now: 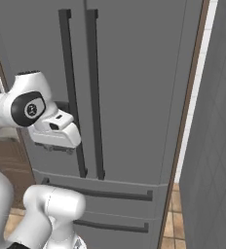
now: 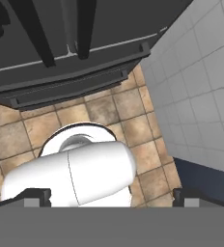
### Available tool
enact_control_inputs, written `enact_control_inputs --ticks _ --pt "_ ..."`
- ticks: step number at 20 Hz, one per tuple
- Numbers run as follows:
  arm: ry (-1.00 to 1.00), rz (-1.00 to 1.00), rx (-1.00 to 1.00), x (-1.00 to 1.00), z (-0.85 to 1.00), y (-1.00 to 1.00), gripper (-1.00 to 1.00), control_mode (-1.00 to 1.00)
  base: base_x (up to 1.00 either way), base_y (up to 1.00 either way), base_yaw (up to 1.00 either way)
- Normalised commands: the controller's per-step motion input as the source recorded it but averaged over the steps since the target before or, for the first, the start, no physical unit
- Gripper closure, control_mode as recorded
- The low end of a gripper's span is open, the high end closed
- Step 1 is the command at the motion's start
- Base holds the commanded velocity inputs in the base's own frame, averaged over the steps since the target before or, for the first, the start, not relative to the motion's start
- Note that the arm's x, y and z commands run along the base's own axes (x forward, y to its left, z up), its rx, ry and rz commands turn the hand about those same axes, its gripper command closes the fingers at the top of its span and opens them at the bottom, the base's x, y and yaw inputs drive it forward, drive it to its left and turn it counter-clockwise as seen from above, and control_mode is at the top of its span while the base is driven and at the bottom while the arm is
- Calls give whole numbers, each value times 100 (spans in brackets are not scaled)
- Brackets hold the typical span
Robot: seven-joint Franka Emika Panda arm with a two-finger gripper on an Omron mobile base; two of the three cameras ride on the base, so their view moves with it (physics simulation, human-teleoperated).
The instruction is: Move the hot dog bun to the plate on the dining table and place the condiment next to that plate. Then navigate to the fridge and take the sausage and place it on the plate as well.
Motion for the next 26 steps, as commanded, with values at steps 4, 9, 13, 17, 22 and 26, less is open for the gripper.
enact_control_inputs --ticks 4,9,13,17,22,26 --pt "-16 0 10 -26 22 -16 -100 -100 1 -2 0" --pt "-55 8 11 -56 46 -38 -100 -100 0 0 0" --pt "-69 16 10 1 30 -33 -100 -100 0 0 0" --pt "-52 16 0 54 23 1 -100 -100 0 0 0" --pt "-39 11 0 89 17 0 -100 -100 0 0 0" --pt "-18 5 0 100 1 0 -100 -100 0 0 0"
